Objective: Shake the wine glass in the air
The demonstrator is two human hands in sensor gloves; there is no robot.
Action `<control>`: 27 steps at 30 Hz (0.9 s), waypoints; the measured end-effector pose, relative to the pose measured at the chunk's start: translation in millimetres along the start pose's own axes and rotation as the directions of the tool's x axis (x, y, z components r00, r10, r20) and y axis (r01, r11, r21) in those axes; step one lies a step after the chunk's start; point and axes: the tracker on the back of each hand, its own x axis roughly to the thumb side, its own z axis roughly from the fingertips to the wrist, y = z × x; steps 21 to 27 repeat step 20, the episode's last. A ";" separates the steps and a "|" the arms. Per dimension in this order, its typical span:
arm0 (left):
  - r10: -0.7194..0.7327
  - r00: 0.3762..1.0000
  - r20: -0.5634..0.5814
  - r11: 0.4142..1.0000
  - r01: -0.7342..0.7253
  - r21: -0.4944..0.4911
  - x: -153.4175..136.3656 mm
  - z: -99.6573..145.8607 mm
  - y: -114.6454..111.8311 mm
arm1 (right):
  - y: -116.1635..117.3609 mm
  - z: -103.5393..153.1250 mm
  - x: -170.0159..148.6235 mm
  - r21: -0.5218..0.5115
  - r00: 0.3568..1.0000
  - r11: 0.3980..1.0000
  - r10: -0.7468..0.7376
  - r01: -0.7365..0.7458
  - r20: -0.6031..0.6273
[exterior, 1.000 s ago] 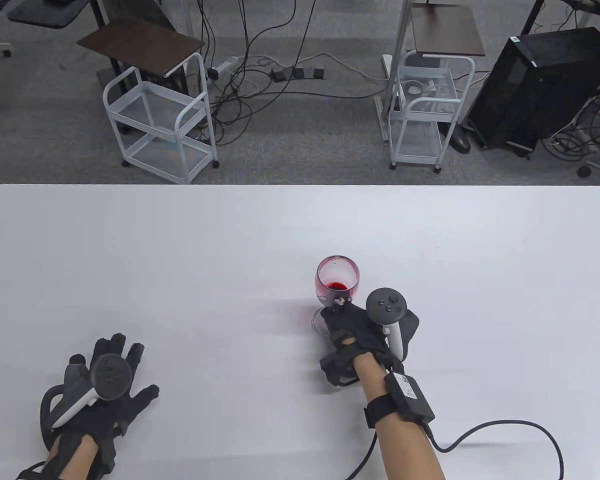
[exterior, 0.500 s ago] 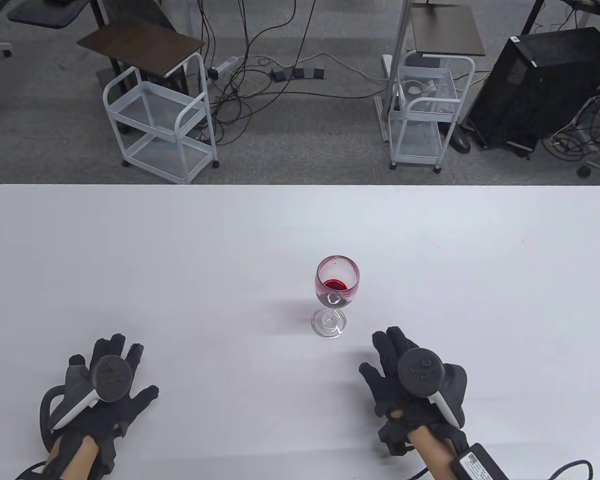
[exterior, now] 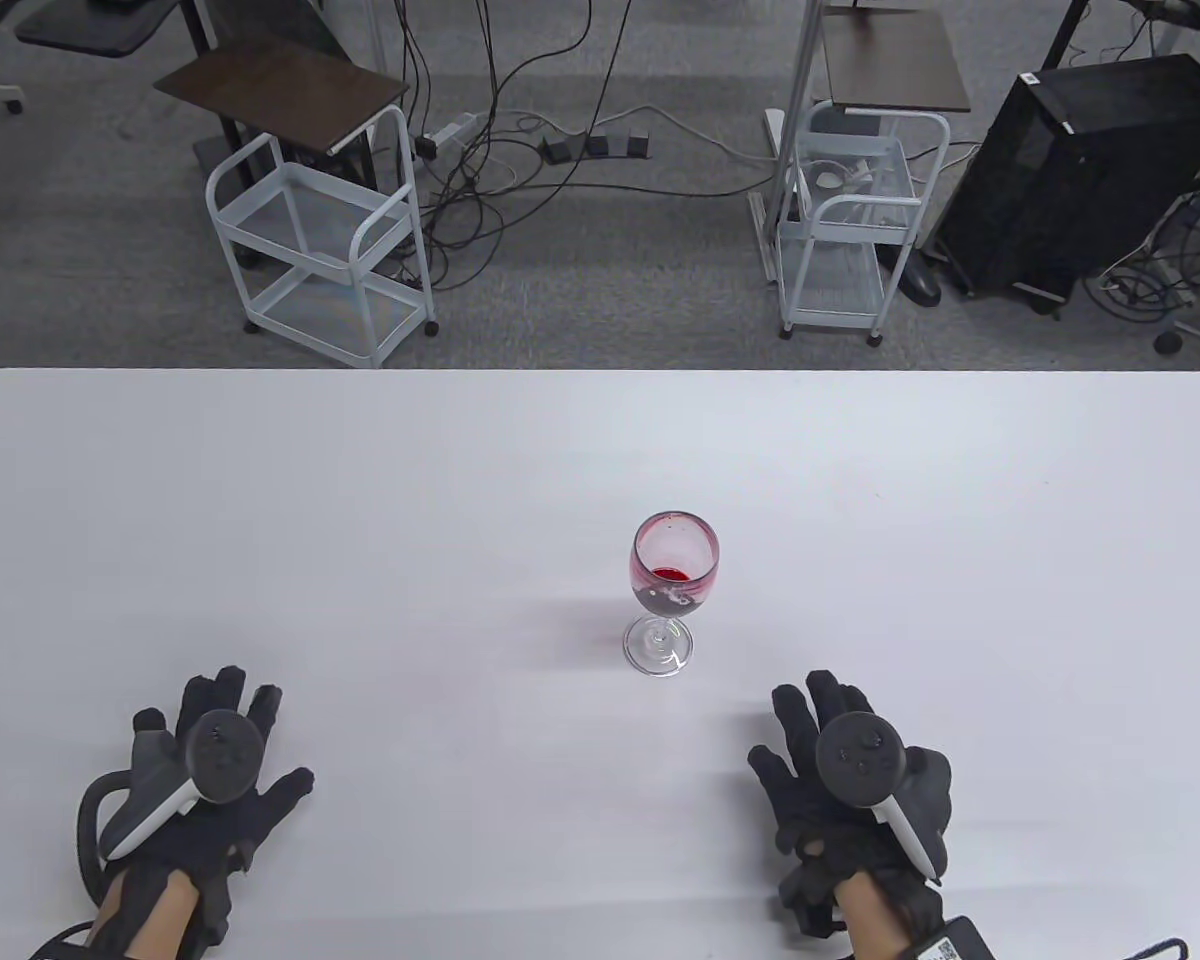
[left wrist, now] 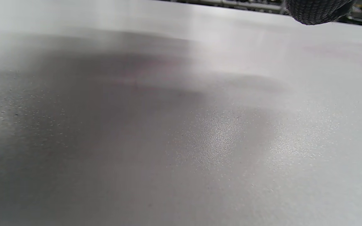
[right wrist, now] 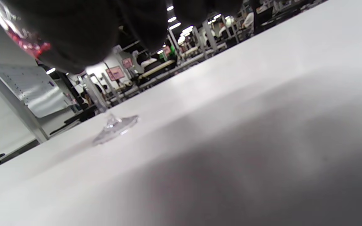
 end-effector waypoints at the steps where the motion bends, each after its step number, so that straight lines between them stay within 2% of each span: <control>1: 0.000 1.000 -0.001 1.000 0.000 0.001 -0.2 0.0 0.1 | -0.8 -0.2 -0.1 -0.007 1.000 1.000 -0.005 0.005 0.000; 27: 0.014 1.000 -0.001 1.000 -0.014 -0.010 -1.4 -0.1 0.6 | -0.5 -1.7 -3.2 0.023 0.999 0.999 -0.036 0.037 -0.014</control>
